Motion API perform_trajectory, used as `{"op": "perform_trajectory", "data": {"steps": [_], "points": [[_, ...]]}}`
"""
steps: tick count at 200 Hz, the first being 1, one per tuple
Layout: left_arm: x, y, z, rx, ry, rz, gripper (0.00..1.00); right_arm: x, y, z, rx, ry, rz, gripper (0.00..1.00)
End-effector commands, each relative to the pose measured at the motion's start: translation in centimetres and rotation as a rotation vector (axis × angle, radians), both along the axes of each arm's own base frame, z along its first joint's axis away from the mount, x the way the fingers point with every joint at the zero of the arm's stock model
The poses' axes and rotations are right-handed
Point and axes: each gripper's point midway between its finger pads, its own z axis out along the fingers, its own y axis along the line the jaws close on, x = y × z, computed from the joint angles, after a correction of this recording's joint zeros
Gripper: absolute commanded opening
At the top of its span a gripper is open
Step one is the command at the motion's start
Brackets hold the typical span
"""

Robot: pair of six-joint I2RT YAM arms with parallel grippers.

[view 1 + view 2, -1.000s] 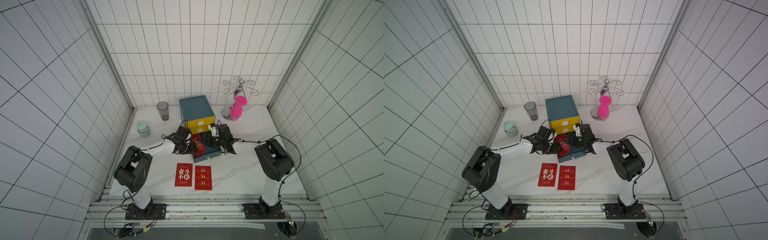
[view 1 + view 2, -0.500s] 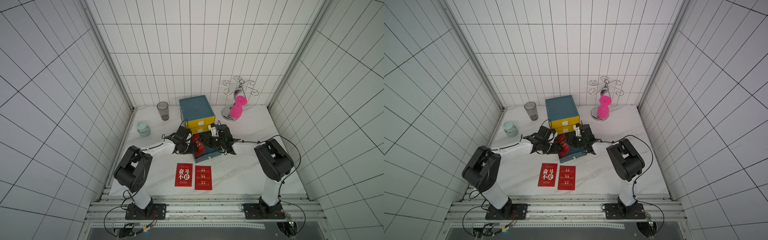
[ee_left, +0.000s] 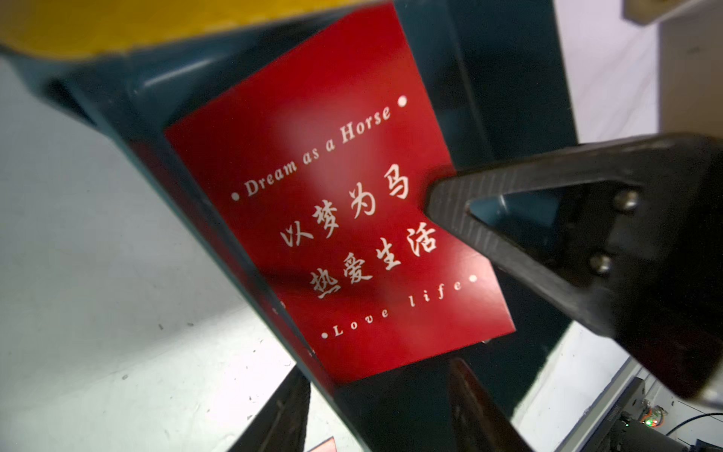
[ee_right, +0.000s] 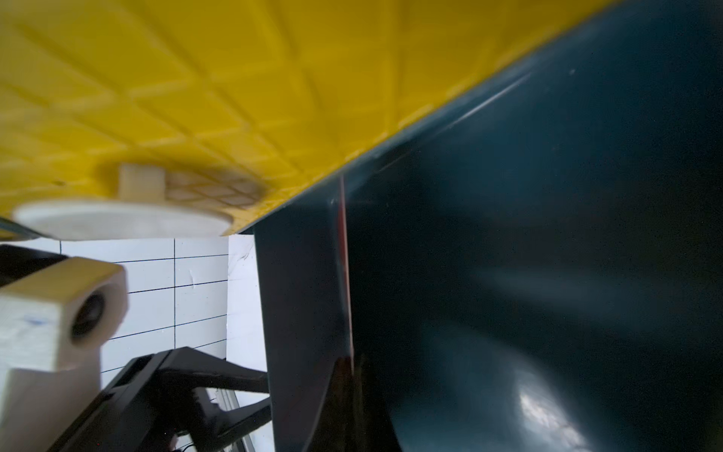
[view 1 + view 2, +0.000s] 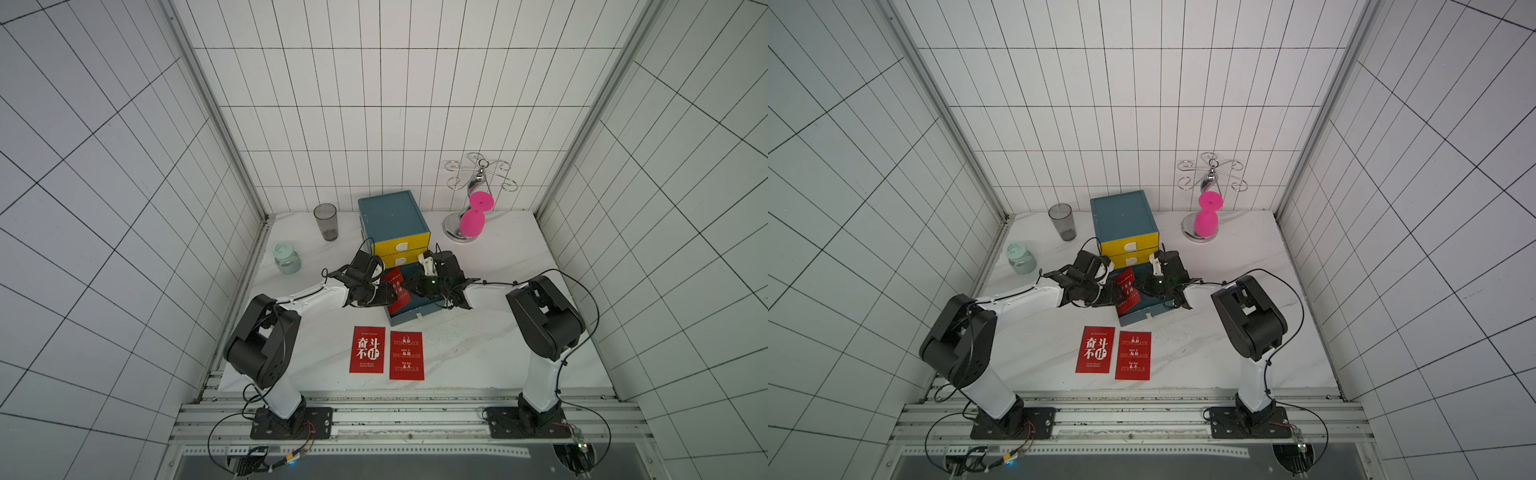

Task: Take the postcards out of the drawer
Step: Pick up the postcard from the drawer.

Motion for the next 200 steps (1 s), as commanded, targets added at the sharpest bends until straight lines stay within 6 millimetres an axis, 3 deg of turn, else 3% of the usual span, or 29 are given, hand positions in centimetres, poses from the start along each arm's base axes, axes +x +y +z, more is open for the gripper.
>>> {"op": "perform_trajectory", "data": {"steps": [1,44,80,115,149,200], "points": [[1.4,0.4,5.1,-0.075,-0.111,0.033,0.57,-0.2,-0.5,-0.2,-0.019,0.005,-0.009,0.0],[1.3,3.8,8.3,-0.098,-0.175,0.103,0.58,0.5,-0.6,3.1,0.022,-0.012,-0.02,0.0],[0.9,5.7,8.8,-0.095,-0.182,0.138,0.59,0.8,-1.1,6.5,0.064,-0.035,-0.033,0.0],[0.6,6.2,9.0,-0.098,-0.177,0.145,0.6,0.6,-1.8,9.4,0.091,-0.041,-0.029,0.0],[0.3,6.1,9.2,-0.118,-0.172,0.139,0.6,-1.4,-2.7,10.6,0.122,-0.015,0.006,0.0],[-1.3,4.2,9.9,-0.239,-0.138,0.059,0.6,-6.7,-5.6,12.1,0.233,-0.011,0.021,0.0]]}}
